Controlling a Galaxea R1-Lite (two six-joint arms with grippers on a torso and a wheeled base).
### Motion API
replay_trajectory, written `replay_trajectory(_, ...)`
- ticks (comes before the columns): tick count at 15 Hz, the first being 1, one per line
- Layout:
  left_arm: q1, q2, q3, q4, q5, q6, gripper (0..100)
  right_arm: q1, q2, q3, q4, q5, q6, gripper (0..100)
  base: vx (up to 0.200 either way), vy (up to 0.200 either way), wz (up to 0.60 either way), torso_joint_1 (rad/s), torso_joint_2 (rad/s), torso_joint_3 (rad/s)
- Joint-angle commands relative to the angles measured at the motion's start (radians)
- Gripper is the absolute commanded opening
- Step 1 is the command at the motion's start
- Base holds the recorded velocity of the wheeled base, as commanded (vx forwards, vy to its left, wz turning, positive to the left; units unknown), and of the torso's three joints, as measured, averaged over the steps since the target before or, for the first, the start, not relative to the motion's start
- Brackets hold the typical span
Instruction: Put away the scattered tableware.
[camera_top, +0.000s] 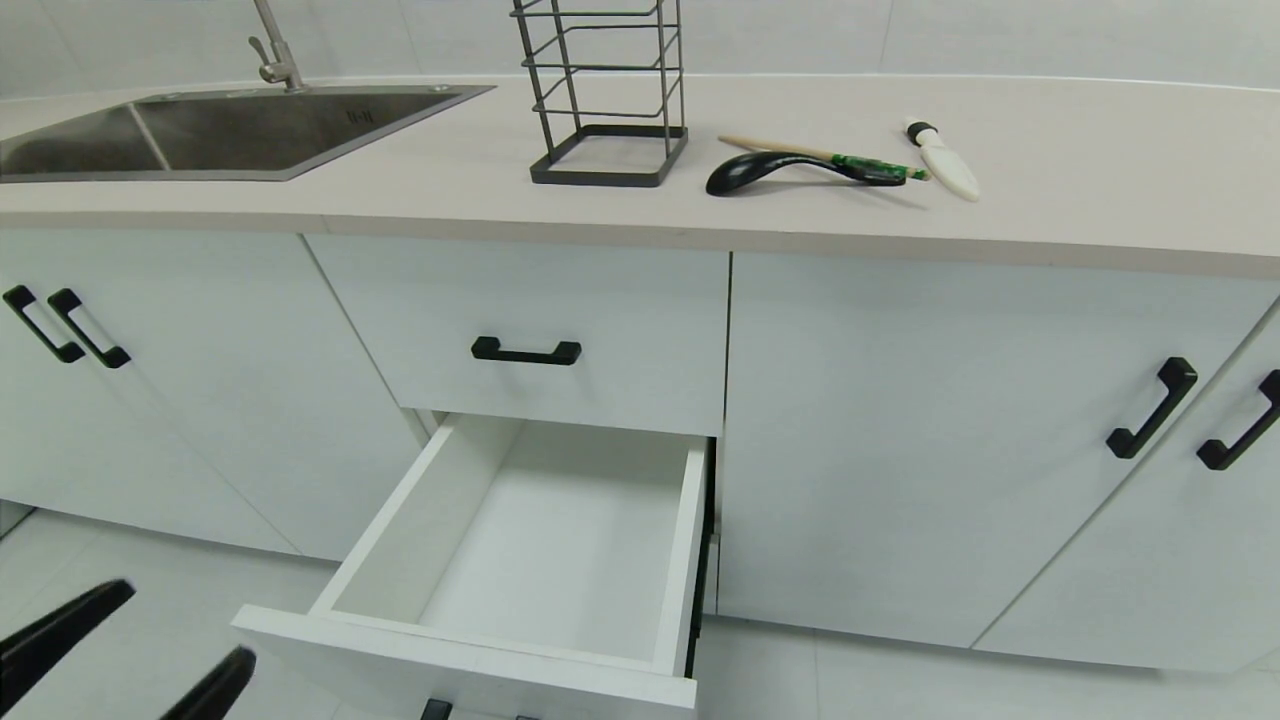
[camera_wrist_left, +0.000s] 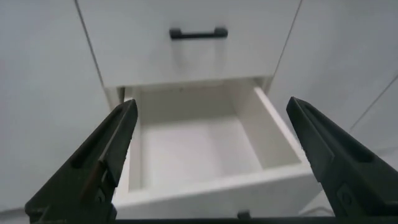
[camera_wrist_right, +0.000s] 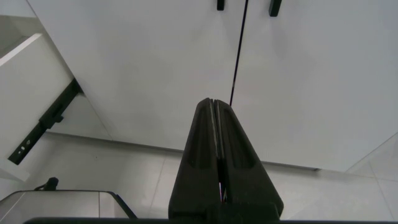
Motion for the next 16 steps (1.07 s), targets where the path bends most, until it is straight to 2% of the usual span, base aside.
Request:
replay_trajectory(1,0.095,-0.471,-0.012,0.478,0.004,0.119,100,0.0,0.001,0.0,0.0,0.0,-0.001,0,0.0,0.0,0.0,0.0,0.0,0.0)
replay_trajectory(2,0.12,-0.574,-0.011,0.607,0.003,0.123,100,0.0,0.001,0.0,0.0,0.0,-0.001,0,0.0,0.0,0.0,0.0,0.0,0.0)
replay_trajectory(3,0.144,-0.61,-0.014,0.677,0.007,0.112,100,0.0,0.001,0.0,0.0,0.0,-0.001,0,0.0,0.0,0.0,0.0,0.0,0.0)
replay_trajectory(4,0.143,-0.61,-0.009,0.654,0.01,0.085,100,0.0,0.001,0.0,0.0,-0.001,0.002,0,0.0,0.0,0.0,0.0,0.0,0.0)
replay_trajectory(10,0.143,-0.61,-0.005,0.651,0.152,0.086,100,0.0,0.001,0.0,0.0,-0.001,0.002,0,0.0,0.0,0.0,0.0,0.0,0.0)
replay_trajectory(12,0.143,-0.61,-0.005,0.651,0.273,0.085,100,0.0,0.001,0.0,0.0,-0.001,0.002,0,0.0,0.0,0.0,0.0,0.0,0.0)
replay_trajectory(13,0.143,-0.61,-0.005,0.651,0.288,0.083,100,0.0,0.001,0.0,0.0,-0.001,0.002,0,0.0,0.0,0.0,0.0,0.0,0.0)
replay_trajectory(14,0.143,-0.61,-0.005,0.651,0.311,0.086,100,0.0,0.001,0.0,0.0,-0.001,0.002,0,0.0,0.0,0.0,0.0,0.0,0.0)
replay_trajectory(15,0.144,-0.61,-0.003,0.651,0.32,0.108,100,0.0,0.001,0.0,0.0,-0.001,0.002,0,0.0,0.0,0.0,0.0,0.0,0.0)
replay_trajectory(16,0.144,-0.61,-0.003,0.651,0.322,0.157,100,0.0,0.001,0.0,0.0,-0.001,0.002,0,0.0,0.0,0.0,0.0,0.0,0.0)
